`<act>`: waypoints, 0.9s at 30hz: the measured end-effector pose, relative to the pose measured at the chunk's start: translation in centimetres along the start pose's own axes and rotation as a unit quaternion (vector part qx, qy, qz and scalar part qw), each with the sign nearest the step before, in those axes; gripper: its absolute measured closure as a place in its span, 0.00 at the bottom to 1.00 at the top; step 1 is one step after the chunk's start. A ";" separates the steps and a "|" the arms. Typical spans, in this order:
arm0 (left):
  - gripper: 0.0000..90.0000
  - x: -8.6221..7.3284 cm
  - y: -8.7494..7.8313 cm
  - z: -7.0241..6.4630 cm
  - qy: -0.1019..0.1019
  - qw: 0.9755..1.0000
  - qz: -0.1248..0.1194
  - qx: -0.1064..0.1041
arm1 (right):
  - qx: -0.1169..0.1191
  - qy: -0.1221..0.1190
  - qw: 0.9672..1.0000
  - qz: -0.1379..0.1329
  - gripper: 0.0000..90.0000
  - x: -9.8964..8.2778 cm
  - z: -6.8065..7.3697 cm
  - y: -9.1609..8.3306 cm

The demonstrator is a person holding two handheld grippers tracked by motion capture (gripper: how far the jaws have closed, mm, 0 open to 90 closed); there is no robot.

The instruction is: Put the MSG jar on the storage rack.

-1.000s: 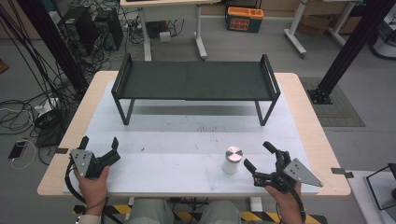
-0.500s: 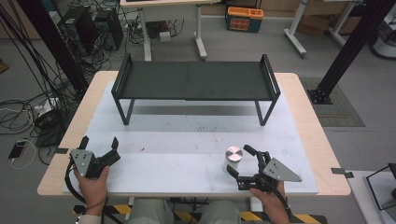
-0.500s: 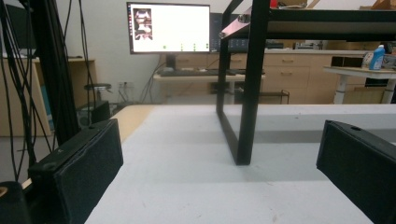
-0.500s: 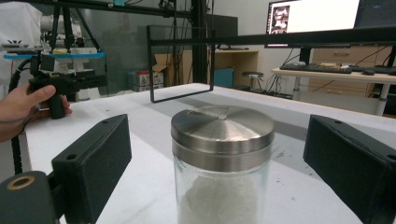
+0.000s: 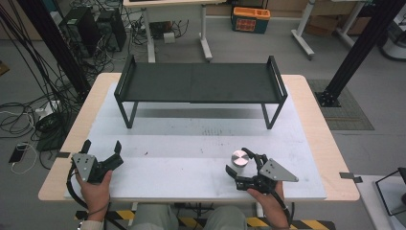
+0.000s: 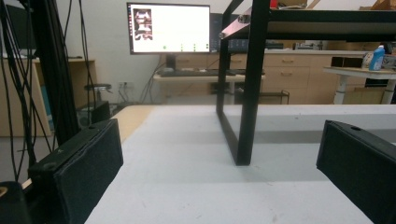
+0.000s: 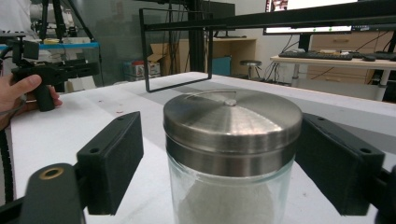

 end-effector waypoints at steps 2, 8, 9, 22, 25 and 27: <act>0.01 0.0 0.0 0.0 0.001 1.000 0.000 0.000 | -0.007 0.000 1.000 0.002 0.28 -0.1 0.1 0.0; 0.01 0.0 0.0 0.0 0.001 1.000 0.000 0.000 | -0.007 0.003 1.000 -0.001 0.31 -0.3 0.2 0.0; 0.01 0.0 0.0 0.0 0.002 1.000 0.000 0.000 | -0.007 0.003 1.000 -0.001 0.33 -0.3 0.2 0.0; 0.01 0.0 0.0 0.0 0.001 1.000 0.000 0.000 | -0.012 0.005 1.000 -0.006 0.46 -0.7 0.4 0.1; 0.01 0.0 0.0 0.0 0.001 1.000 0.000 0.000 | -0.015 0.004 1.000 -0.007 0.47 -0.7 0.5 0.1; 0.01 0.0 0.0 0.0 0.001 1.000 0.000 0.000 | -0.015 0.001 1.000 -0.007 0.47 -0.7 0.5 0.1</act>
Point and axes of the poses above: each handheld gripper's, and its own axes: y roughly forward along the jaws, x roughly out of its top, z roughly to its left, the point moved 4 cm from there along y, roughly forward along the jaws, and after that the axes turned 14 degrees about -y, right-handed, at the moved point
